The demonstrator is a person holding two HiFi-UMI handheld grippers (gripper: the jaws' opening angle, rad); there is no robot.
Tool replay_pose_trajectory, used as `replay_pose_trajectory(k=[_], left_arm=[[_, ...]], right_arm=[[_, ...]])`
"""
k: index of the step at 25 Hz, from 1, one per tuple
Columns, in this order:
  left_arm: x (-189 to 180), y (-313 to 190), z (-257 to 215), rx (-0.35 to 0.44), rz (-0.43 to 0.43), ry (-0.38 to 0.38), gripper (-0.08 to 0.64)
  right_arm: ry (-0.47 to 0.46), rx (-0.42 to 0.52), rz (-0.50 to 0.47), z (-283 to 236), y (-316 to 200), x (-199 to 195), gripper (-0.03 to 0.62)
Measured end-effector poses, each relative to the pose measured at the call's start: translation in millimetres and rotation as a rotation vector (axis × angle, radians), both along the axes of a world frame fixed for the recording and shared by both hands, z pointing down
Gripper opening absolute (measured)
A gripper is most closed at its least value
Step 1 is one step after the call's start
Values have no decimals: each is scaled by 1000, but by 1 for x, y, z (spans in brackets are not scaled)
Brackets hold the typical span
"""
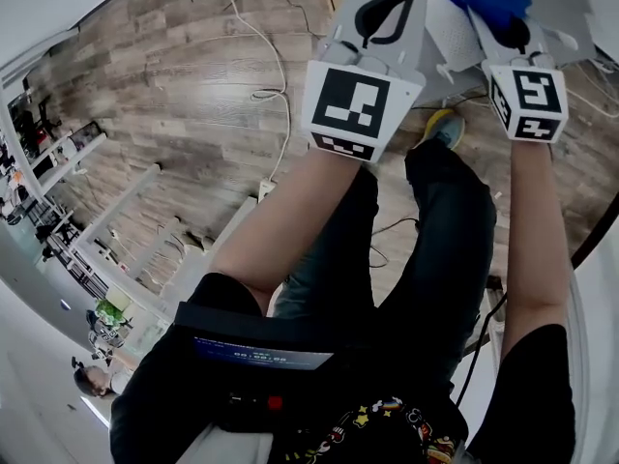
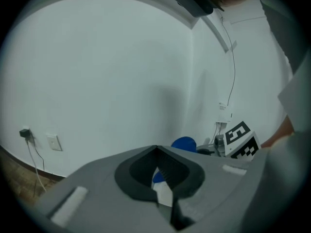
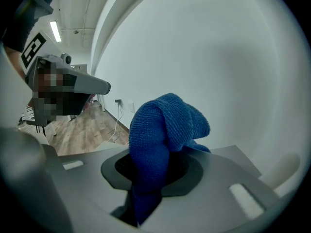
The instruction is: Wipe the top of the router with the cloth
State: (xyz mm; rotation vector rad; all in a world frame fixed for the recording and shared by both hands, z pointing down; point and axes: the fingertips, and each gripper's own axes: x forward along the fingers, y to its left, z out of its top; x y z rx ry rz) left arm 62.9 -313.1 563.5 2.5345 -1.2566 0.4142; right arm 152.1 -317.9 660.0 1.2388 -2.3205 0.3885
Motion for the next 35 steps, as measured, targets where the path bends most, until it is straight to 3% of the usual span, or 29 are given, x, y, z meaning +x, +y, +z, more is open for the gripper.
replay_pose_trajectory(k=[7,12,26,35], left_arm=[[-11,5,-2,-9,-2,2,0],[-11,12,12,-27,35,-13,0],[37,23,18,13,183,-37,0],[74,28,13,60,223,-34,0]], right_arm=[[-7,-17,-132,0,24,-47,115],[-13,-15,-144,2,40,-56,117],[-33,5,10,11,91,-15,117],[-4,61,94,10,71,36,116]])
